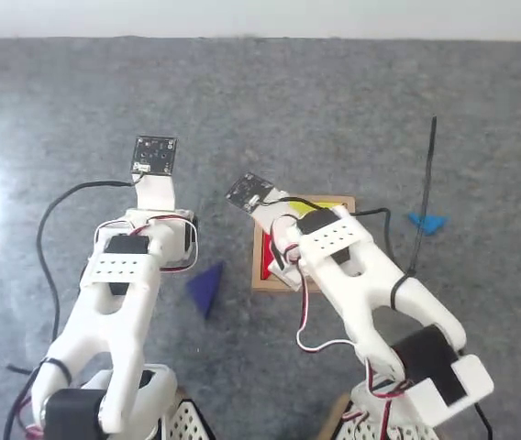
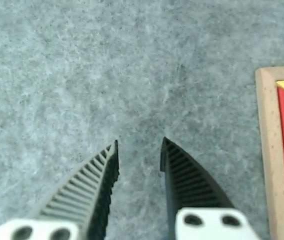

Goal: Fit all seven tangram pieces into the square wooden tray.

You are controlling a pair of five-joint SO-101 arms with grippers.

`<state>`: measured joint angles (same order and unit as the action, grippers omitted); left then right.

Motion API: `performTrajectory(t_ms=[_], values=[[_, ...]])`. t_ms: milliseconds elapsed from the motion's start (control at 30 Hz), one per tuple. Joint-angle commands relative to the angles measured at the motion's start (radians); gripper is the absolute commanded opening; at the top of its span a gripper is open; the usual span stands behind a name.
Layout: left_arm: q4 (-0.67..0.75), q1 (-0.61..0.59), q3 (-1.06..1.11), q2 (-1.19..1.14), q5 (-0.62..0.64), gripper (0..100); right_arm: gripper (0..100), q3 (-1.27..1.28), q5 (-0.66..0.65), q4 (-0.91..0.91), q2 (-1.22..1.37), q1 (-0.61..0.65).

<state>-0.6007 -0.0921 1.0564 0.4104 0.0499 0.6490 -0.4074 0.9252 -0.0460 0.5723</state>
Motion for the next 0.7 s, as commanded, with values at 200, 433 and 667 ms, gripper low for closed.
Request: performTrajectory(t_ms=[200, 433, 667], values=[[0.0, 0.008, -0.019, 0.037, 0.006, 13, 13.0, -0.031, -0.009, -0.015, -0.007, 0.01], [0.003, 0.006, -0.019, 0.038, 0.051, 13, 13.0, 0.0, -0.009, -0.013, -0.015, 0.008], [0.029, 0.012, -0.018, 0.038, 0.11, 13, 13.0, 0.0, -0.015, 0.008, -0.015, 0.001]])
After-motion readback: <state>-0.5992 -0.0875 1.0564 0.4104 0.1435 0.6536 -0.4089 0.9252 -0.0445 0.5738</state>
